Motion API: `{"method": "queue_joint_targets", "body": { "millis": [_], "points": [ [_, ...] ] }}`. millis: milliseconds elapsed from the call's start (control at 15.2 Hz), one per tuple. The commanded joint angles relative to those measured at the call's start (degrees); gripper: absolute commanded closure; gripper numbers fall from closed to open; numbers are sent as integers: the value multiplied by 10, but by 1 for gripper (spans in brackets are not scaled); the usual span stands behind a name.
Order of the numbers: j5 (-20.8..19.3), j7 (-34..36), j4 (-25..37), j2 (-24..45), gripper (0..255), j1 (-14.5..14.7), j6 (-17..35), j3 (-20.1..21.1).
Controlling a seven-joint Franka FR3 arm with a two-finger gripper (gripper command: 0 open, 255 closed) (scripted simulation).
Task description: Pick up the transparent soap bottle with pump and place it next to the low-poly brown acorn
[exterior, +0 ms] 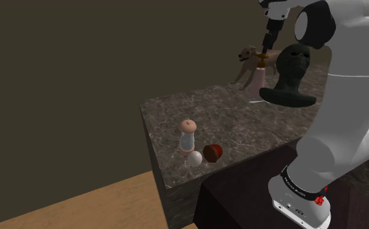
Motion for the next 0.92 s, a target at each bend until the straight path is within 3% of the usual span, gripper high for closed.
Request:
{"method": "queue_joint_targets", "body": {
  "millis": [0, 462, 858],
  "points": [
    [16, -14, 57, 43, 0, -24, -17, 2],
    [15, -17, -6, 38, 0, -16, 40, 4],
    [15, -17, -10, 38, 0, -15, 44, 4]
  ]
}}
